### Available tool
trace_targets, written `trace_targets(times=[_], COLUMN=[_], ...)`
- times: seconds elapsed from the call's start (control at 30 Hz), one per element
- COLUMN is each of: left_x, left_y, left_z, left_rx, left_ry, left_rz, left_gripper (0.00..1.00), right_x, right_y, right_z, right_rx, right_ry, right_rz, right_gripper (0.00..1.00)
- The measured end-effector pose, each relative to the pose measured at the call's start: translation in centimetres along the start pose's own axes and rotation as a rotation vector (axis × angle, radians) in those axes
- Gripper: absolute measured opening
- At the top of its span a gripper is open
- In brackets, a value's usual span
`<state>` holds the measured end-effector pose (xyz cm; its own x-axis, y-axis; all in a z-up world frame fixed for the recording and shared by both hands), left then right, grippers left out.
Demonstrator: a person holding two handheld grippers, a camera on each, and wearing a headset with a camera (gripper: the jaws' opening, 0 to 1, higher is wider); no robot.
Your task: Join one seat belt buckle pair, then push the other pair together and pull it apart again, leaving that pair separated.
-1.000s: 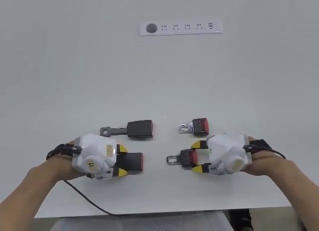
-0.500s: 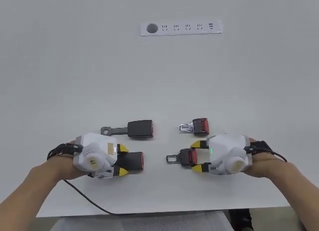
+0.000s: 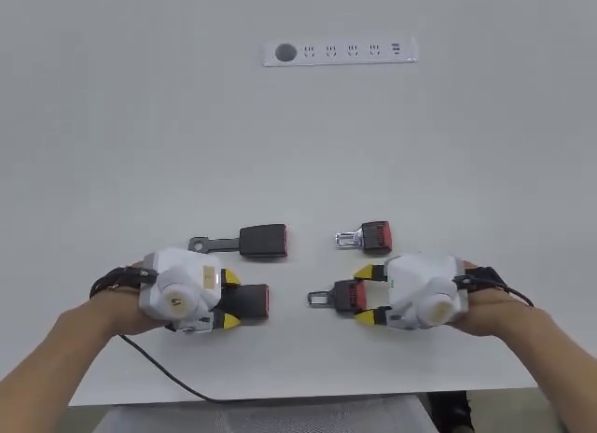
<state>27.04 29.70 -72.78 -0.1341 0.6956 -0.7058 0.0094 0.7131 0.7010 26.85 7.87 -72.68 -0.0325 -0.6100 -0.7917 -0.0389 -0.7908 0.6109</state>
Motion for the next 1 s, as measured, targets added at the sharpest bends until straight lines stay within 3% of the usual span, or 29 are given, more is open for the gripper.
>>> trace_targets(times=[0.53,1.0], left_x=[0.3,-0.3], left_y=[-0.1,0.1], left_z=[0.0,-0.2], left_rx=[0.004,0.007], left_ry=[0.009,0.008], left_rz=[0.010,0.016], left_gripper=[0.32,0.32], right_x=[-1.2,-2.5], right_y=[-1.4,-2.8], right_z=[0.3,0.3], right_rx=[-0.002,-0.002], right_ry=[0.003,-0.009], right_rz=[-0.012,-0.031], right_gripper=[0.29,0.29])
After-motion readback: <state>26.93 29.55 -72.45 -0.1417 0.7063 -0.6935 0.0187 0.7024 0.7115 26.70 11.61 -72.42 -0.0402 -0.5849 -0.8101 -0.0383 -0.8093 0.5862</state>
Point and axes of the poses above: the centre of the closed fingertips' face, and the gripper's own axes: y roughly backward along the fingers, z roughly to its left, x roughly out of its underside, the point moved 5 cm from there along y, roughly backward along the fingers, and after that the axes turned 13 degrees about -z, right-handed, at the moved point
